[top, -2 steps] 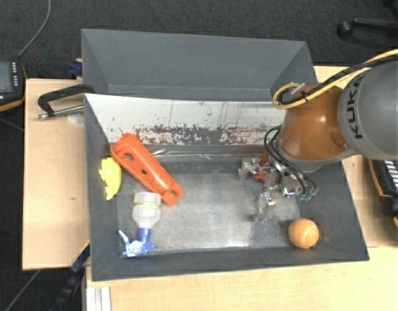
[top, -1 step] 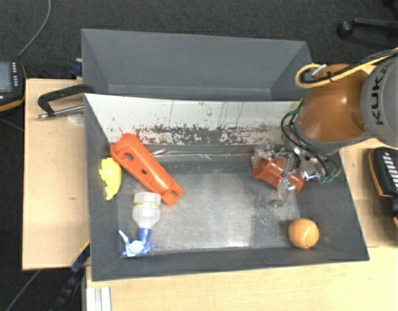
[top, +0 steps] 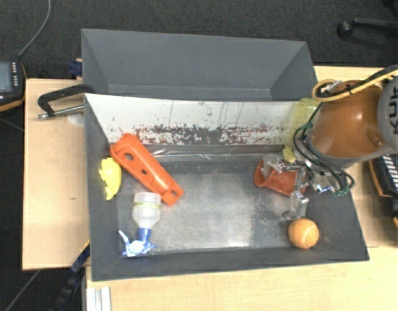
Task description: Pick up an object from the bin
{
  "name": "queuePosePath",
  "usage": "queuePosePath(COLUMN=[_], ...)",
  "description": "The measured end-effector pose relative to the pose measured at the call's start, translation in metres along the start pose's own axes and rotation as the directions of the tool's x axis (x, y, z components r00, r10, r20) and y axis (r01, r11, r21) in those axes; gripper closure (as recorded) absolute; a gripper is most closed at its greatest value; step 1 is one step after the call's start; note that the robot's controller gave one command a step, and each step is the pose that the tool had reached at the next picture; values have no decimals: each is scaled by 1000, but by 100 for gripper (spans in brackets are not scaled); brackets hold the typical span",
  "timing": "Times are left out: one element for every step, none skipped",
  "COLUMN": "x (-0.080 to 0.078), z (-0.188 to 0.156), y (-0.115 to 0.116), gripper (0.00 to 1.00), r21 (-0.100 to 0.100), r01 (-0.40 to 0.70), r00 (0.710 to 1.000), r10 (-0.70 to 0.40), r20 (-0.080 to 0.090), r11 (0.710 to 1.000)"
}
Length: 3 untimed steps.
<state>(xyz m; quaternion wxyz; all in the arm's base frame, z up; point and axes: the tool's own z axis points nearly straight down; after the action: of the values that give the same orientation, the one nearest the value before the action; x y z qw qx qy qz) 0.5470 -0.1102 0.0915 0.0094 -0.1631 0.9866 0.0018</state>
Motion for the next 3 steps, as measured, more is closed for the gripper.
queuePosePath(x=[12,-48,-49], z=[-8,19,19], y=[-11,-3,-3], gripper=[0,100,100], r21=[-4,-11,-11], r01=[224,372,372], r00=[975,928,928], r10=[-224,-372,-372], r20=[0,15,15], r11=[975,928,928])
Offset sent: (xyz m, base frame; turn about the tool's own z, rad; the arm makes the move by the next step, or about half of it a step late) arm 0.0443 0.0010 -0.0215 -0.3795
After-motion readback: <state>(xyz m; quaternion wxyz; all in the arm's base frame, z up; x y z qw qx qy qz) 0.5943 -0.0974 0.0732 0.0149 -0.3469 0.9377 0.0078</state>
